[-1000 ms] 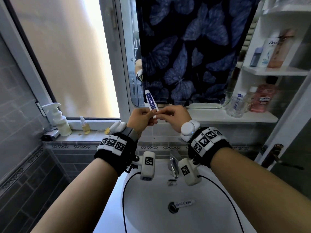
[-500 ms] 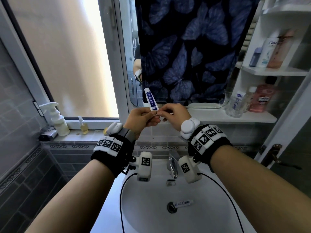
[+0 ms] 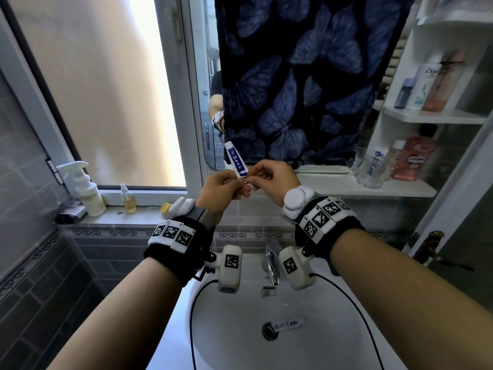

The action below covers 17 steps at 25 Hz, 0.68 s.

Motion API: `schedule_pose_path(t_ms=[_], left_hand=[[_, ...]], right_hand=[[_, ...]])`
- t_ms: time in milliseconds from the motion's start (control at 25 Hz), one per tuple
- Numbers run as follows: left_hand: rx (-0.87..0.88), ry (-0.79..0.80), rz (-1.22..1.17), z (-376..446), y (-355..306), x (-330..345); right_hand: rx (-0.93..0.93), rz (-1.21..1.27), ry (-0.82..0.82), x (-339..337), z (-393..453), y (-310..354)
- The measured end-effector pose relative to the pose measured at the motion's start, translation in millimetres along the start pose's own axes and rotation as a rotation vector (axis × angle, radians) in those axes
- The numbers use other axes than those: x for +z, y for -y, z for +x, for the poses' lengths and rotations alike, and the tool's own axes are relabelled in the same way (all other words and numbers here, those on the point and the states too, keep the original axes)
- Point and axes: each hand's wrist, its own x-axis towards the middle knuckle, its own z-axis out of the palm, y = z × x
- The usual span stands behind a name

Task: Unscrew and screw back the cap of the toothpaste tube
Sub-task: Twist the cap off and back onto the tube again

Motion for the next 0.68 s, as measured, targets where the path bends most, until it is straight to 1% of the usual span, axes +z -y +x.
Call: schedule_pose_path(t_ms=[160,280,360,440,560,680], left_hand=[[-0.097,0.051,-0.091,2,-5,-1],[-0.087,0.058,-0.097,0,-6,-3],[-0.054,0.061,-0.054,-1,-5,-3],[-0.006,0.076,-0.012,-2,-3,-3],[0.092,0.077,0.082,-1,1,-1],[0.212,0.017,0.173,1,5,1]], right_hand=[[-0.018,-0.013,0.051,-6,-4,-4],[-0.042,-0.058,0.033,-4,-5,-4],[-0.065,-0.116,0.025,-2,-4,-5],[-0.039,-0.124,0.021,-3,-1,-4],[0.038,-0.027,0.034,-5,3,-5],[0.086,0.067,0.024,0,1,-4]])
